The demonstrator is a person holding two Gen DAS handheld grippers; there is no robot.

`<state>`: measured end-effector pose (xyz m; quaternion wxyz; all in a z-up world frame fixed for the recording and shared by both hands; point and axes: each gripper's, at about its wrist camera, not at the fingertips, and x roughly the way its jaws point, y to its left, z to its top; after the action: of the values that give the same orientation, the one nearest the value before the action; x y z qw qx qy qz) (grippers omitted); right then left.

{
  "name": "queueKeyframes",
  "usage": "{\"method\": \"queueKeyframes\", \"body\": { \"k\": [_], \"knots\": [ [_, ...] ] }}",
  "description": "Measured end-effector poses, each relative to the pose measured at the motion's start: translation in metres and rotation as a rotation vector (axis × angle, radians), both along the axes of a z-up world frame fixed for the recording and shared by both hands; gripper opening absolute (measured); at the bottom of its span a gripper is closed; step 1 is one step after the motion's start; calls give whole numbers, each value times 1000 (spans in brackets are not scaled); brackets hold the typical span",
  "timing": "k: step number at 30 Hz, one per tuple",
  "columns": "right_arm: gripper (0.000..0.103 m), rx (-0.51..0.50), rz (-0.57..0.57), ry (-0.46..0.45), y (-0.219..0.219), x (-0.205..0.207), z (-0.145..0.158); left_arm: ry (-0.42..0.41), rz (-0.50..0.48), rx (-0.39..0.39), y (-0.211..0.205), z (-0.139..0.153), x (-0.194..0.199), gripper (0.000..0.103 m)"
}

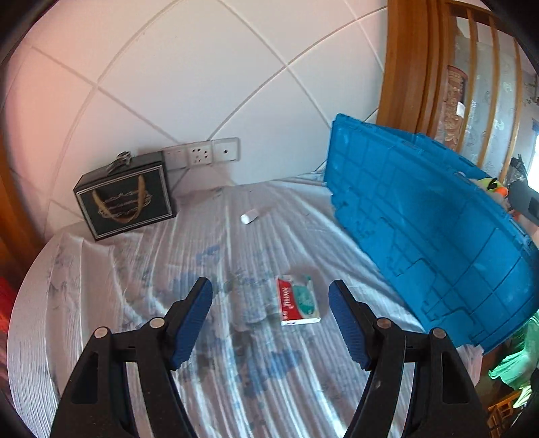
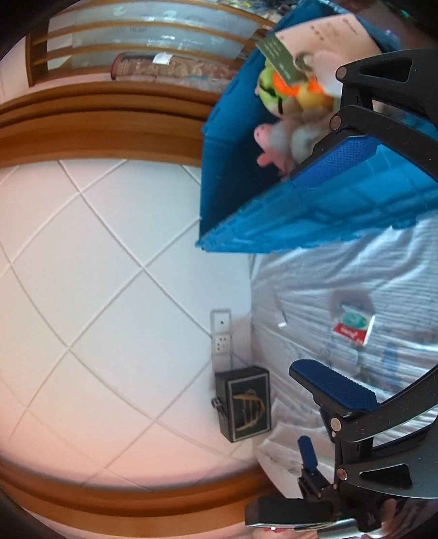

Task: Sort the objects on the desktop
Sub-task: 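Move both grippers back over the bed toward the Tylenol box, then grasp the Tylenol box with the right gripper while the left gripper grasps the white pill bottle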

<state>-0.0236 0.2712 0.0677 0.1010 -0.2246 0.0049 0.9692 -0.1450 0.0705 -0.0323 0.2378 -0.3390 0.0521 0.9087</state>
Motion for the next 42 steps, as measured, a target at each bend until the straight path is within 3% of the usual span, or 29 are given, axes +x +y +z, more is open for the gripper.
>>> {"method": "queueKeyframes", "body": {
  "k": [5, 14, 21, 26, 27, 28, 33, 42],
  "knots": [
    [103, -91, 26, -132, -27, -59, -53, -65, 34, -33, -33, -32, -30, 71],
    [103, -223, -10, -513, -44, -168, -188, -228, 60, -88, -62, -113, -111, 71],
    [103, -322, -101, -680, -31, -232, -270, -301, 55, -112, -60, -168, -175, 71],
    [95, -350, -136, -715, -24, -251, -300, -323, 47, -117, -54, -189, -202, 71],
    [80, -347, -134, -722, -24, -254, -305, -326, 44, -116, -52, -192, -206, 71],
    [73, -340, -137, -731, -24, -256, -309, -329, 41, -116, -50, -194, -209, 71],
    [72, -314, -134, -690, -18, -259, -303, -338, -8, -103, -25, -198, -232, 71],
    [72, -264, -199, -524, 35, -305, -281, -194, -181, -194, 96, -186, -329, 71]
  ]
}}
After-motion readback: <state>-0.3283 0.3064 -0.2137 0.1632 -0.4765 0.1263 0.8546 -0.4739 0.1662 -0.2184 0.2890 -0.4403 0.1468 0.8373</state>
